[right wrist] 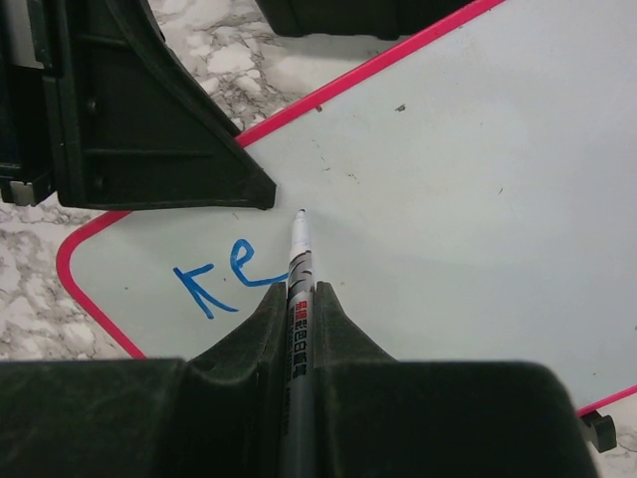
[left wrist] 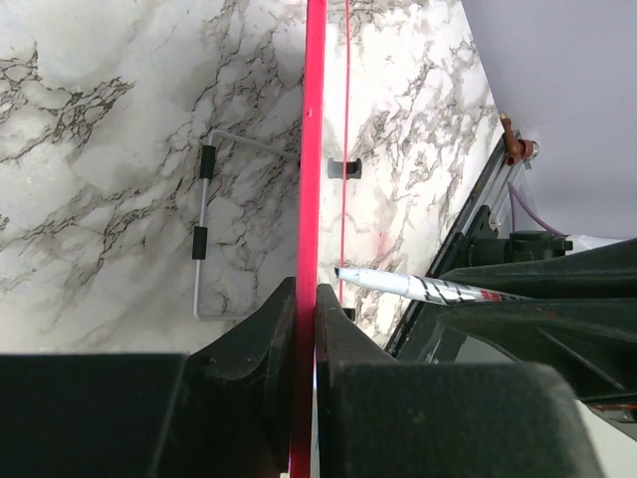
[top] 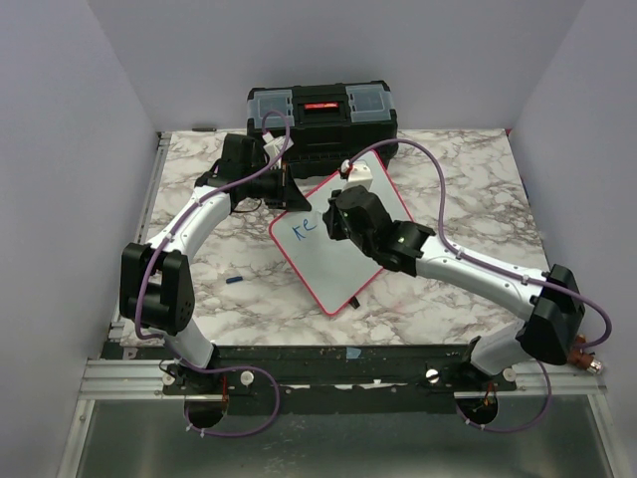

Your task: Write a sentence on the whiteboard

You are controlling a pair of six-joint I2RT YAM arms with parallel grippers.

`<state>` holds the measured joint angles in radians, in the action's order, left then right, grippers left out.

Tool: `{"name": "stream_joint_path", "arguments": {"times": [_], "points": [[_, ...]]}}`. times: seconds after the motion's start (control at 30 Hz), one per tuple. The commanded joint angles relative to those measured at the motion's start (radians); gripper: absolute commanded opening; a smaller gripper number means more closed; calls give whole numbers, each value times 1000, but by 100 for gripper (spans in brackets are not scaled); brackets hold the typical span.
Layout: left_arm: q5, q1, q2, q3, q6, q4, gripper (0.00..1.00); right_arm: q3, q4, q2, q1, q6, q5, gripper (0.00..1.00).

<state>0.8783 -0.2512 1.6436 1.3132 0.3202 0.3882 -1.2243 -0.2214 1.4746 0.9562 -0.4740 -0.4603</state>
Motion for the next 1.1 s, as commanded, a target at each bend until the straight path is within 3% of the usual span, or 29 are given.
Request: {"name": "stream_joint_path", "arguments": {"times": [0.0, 0.5, 1.07], "points": [[7, -7, -45, 20, -17, -49, 0, -41, 22, 30, -9, -8, 29, 1], [11, -7, -56, 17, -15, -51, 0, -28, 31, 47, -17, -24, 49, 1], [11, -8, -56, 18, -16, -50, 0, 135, -20, -47, -17, -89, 97, 1]]}}
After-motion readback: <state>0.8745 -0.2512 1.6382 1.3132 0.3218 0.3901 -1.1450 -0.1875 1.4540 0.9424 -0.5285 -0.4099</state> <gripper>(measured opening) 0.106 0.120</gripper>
